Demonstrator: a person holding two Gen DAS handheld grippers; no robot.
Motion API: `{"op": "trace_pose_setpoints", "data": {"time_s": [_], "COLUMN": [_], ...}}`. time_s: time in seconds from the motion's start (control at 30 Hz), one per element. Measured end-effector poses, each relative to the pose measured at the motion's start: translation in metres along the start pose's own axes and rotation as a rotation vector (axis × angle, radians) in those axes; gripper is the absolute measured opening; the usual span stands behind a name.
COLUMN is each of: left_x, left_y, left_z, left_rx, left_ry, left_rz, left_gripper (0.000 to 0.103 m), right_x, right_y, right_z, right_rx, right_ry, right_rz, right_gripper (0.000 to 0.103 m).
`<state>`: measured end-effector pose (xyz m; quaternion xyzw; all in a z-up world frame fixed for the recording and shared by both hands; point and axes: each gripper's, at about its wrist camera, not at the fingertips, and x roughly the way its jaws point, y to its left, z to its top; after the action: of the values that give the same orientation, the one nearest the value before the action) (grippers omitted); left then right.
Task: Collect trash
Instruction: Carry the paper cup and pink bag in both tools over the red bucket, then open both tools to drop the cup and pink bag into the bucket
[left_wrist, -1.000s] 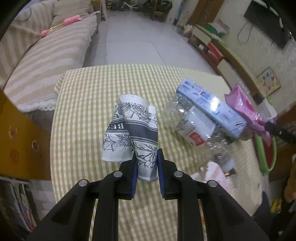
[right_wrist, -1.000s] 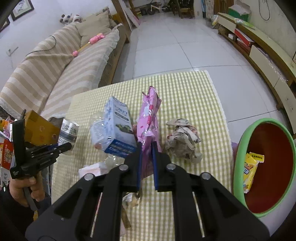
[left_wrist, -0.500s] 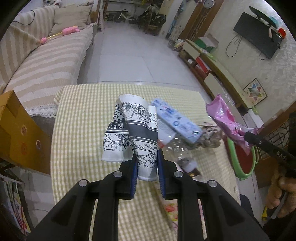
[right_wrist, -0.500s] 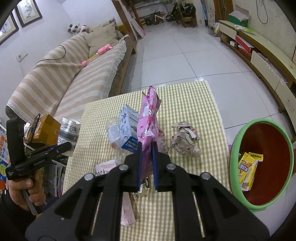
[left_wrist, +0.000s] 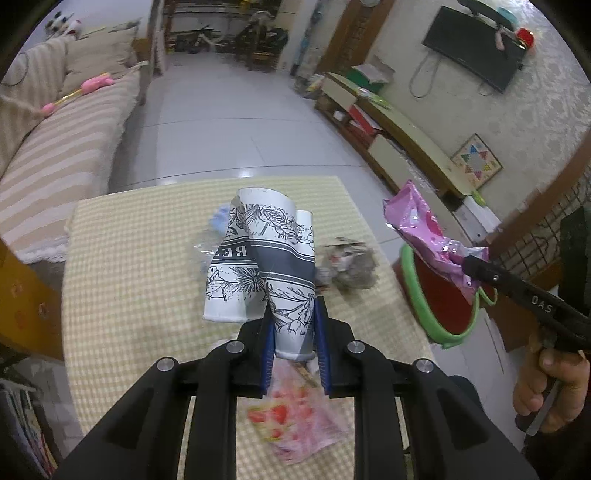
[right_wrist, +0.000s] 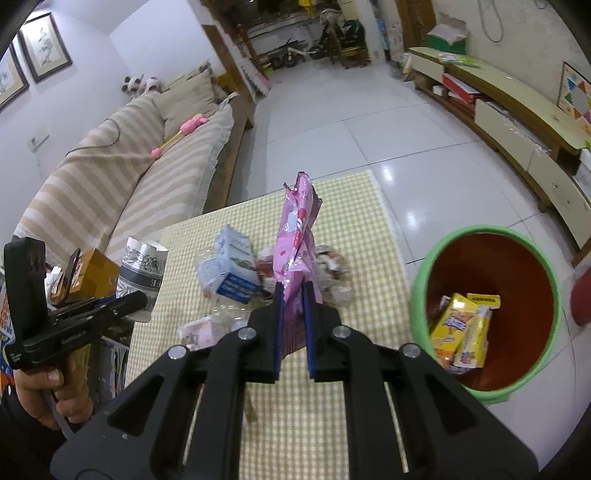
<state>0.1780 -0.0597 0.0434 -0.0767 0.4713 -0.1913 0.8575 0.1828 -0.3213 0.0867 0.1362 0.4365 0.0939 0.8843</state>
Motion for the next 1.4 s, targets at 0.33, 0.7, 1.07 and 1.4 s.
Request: {"op": "trace_pose_setpoints", "data": {"time_s": [0.33, 0.7, 1.07, 1.4], "left_x": [0.025, 0.061, 0.106, 0.135], "left_y": [-0.069, -0.152, -0.233, -0.268], "left_z": [0.021, 0.035, 0.040, 0.037], "left_rx": [0.090, 0.188, 0.260, 0.293], "left_ry": [0.020, 0.067, 0.137, 0.186], "left_rz": [-0.083, -0.178, -0.259, -0.262], "left_gripper": [0.017, 0.017, 0.017, 0.019], "right_x": [-0.027, -0.052, -0.062, -0.065], "right_y": [-0.057, -0.127, -0.181, -0.199], "right_z": [0.000, -0.007, -0.027, -0.035], "right_rx": [0.087, 0.186, 0.268, 0.294], "right_ry": [-0.047, -0.078, -0.066, -0.059], "right_rz": [-0.064, -0.134, -0.172, -0.182], "right_gripper": [0.010, 0.010, 0.010, 0.010]}}
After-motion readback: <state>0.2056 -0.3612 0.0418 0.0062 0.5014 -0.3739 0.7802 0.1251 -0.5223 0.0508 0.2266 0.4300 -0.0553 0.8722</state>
